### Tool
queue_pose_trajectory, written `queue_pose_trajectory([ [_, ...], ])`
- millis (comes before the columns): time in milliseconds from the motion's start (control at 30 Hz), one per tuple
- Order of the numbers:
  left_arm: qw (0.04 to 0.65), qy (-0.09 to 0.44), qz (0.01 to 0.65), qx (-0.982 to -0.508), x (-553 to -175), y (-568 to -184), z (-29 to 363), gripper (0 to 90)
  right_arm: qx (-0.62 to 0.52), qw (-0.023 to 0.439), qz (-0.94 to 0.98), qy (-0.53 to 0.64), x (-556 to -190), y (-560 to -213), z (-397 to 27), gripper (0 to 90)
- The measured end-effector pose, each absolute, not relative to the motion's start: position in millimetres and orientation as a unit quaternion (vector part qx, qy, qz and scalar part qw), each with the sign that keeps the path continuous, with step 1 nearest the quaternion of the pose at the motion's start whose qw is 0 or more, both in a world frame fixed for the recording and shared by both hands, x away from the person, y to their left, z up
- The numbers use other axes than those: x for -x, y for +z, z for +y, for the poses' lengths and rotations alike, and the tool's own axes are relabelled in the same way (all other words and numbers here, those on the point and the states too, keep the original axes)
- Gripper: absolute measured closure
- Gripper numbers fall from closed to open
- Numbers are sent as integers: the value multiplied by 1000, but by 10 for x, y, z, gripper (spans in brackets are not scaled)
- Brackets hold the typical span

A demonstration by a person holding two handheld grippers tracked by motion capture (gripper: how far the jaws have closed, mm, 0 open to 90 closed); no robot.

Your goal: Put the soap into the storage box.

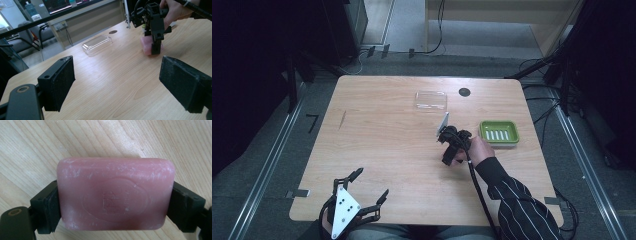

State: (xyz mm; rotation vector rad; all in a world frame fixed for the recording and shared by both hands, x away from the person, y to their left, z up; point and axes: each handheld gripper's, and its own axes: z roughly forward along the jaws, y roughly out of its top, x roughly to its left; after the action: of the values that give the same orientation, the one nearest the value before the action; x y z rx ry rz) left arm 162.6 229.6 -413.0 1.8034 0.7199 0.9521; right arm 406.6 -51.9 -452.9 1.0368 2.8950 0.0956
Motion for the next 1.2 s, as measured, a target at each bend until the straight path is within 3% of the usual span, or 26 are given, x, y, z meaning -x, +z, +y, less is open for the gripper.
queue_pose_trajectory([
  [1200,471,388,293,-736,-1626,-4130,2295,136,-377,37,925,39,-4036,-4304,-989,135],
])
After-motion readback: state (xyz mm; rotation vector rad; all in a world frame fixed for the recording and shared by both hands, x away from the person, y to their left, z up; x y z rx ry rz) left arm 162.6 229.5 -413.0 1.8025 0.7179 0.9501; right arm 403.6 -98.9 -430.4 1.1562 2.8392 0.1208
